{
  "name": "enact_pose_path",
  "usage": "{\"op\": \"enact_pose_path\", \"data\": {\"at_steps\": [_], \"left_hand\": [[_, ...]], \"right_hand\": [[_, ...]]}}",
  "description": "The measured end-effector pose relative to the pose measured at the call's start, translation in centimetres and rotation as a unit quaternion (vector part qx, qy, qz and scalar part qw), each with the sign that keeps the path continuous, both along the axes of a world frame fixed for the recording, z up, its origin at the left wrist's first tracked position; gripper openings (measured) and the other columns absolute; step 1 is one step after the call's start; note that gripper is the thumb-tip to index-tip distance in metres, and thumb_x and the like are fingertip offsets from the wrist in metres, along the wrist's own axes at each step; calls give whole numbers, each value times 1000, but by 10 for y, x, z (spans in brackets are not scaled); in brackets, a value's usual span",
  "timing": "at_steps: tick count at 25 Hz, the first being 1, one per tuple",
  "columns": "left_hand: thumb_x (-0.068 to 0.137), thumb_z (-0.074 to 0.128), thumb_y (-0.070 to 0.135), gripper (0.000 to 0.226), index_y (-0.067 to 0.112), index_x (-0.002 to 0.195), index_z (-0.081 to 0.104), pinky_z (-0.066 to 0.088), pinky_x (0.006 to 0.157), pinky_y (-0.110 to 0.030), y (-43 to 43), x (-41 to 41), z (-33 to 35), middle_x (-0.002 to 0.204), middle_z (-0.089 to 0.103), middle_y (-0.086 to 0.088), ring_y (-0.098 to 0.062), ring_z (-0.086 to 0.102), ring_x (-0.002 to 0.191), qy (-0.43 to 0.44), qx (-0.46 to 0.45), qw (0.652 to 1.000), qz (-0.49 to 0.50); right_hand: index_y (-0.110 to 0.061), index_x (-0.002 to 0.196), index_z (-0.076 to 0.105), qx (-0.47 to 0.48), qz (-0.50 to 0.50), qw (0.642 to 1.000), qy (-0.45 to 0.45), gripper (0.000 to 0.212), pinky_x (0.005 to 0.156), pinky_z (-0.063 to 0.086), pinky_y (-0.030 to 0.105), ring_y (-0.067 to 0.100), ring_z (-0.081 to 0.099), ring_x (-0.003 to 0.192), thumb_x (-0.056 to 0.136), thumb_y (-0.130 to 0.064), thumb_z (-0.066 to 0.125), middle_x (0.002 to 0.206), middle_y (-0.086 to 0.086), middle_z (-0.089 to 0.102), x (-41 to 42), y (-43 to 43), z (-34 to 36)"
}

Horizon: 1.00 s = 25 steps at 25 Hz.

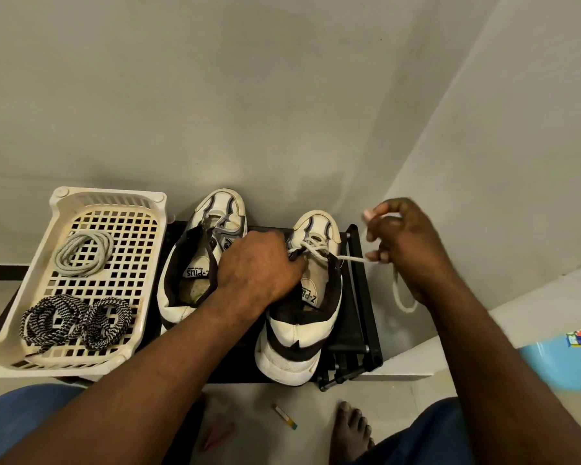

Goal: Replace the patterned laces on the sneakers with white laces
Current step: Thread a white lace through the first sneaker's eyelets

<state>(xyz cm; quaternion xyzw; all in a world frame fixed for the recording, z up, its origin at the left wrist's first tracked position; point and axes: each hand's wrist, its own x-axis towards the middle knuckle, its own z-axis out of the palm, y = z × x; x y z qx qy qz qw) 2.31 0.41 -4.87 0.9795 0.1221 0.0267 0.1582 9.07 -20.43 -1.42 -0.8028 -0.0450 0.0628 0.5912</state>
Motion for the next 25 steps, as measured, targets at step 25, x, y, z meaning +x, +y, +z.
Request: {"op": "enact_pose_path", "data": {"at_steps": [25], "left_hand": [[97,70,38,18,21,100,74,46,48,-21,31,4,32,80,78,0,-14,69,55,133,-343,929,-38]], "right_hand": [[-30,99,62,-256,131,957,34,27,72,65,44,20,71,83,84,-31,84,94,-2,69,-15,32,-21]]}}
